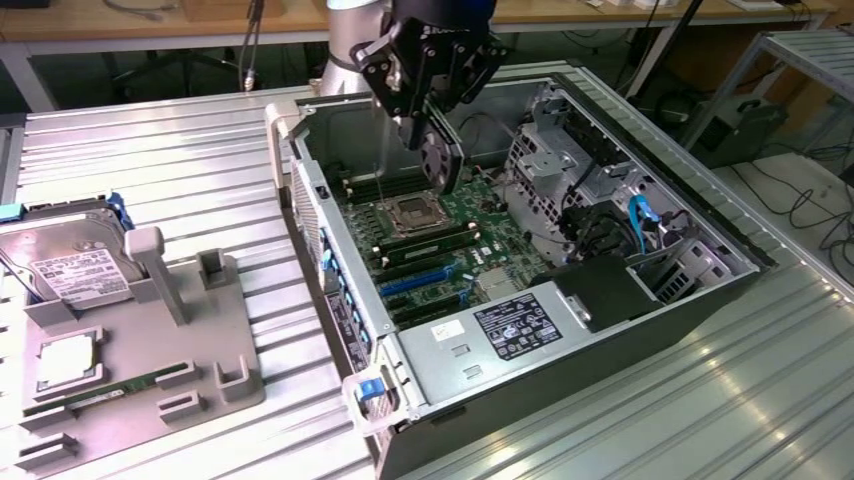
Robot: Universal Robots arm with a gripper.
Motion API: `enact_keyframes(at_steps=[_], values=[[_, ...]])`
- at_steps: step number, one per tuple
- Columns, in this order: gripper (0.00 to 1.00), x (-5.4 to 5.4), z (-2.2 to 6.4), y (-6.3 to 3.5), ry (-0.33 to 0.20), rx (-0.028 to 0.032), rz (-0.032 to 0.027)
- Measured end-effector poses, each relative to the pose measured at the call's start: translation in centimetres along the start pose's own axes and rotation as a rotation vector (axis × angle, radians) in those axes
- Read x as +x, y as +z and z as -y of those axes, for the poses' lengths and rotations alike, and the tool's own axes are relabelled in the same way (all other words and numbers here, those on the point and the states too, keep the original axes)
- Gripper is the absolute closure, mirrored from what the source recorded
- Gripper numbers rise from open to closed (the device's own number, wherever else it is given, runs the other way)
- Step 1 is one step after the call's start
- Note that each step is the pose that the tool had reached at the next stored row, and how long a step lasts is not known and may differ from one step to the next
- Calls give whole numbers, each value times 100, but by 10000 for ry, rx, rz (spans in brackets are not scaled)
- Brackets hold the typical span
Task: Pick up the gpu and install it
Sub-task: 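Pick up the gpu and move the gpu toward the slot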
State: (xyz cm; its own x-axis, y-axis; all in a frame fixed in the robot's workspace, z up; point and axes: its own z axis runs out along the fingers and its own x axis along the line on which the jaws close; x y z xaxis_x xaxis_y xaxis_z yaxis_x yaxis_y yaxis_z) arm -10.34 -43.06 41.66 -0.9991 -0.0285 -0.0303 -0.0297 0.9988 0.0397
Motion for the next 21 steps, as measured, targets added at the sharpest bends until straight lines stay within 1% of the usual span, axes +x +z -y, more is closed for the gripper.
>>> enact_keyframes(at_steps=[5, 10, 21], values=[[72, -126, -5, 9, 0, 1, 0], [72, -228, -6, 22, 1, 1, -1], [72, -353, -3, 43, 0, 1, 0]])
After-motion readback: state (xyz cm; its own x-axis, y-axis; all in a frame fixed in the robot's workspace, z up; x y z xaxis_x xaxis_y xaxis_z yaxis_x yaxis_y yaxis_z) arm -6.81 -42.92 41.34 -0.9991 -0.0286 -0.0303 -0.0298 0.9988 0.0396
